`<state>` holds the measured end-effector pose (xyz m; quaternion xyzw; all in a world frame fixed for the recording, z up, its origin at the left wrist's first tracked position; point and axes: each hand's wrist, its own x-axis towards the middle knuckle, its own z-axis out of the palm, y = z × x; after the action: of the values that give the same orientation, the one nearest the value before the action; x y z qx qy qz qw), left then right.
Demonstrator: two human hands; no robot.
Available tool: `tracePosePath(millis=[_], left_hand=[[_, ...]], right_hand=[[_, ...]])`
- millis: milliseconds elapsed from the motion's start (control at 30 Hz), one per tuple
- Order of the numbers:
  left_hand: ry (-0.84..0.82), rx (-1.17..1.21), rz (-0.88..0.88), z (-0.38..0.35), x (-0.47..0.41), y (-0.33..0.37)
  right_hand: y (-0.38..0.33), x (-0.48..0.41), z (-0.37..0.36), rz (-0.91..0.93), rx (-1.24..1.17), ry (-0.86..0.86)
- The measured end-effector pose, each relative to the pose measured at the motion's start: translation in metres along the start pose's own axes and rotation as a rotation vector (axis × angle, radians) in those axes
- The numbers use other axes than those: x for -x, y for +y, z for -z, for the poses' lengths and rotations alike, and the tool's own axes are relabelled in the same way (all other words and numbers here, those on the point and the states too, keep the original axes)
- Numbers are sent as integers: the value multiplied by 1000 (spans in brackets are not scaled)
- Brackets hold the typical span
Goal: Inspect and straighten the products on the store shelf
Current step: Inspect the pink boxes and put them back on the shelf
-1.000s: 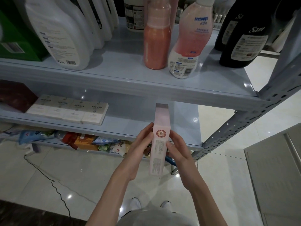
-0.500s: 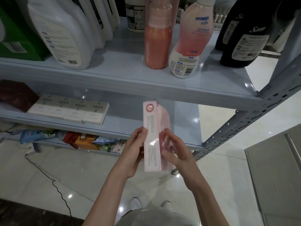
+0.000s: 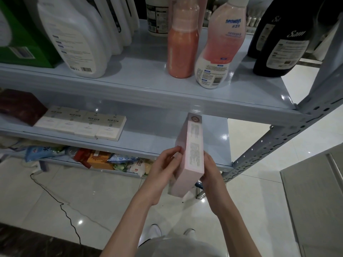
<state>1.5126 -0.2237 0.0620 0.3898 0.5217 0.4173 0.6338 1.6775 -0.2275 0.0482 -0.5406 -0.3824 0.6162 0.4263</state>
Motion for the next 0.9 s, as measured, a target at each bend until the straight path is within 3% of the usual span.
tracePosePath(millis=[200, 433, 900], left_hand=[[-27, -73, 6, -10, 2, 14], [-78, -74, 68, -14, 6, 19], [-87, -70, 50, -11, 5, 8]], right_hand=[[8, -5, 10, 34, -92, 27], [3, -2, 9, -9, 30, 19], [-9, 14, 0, 59, -18, -26]])
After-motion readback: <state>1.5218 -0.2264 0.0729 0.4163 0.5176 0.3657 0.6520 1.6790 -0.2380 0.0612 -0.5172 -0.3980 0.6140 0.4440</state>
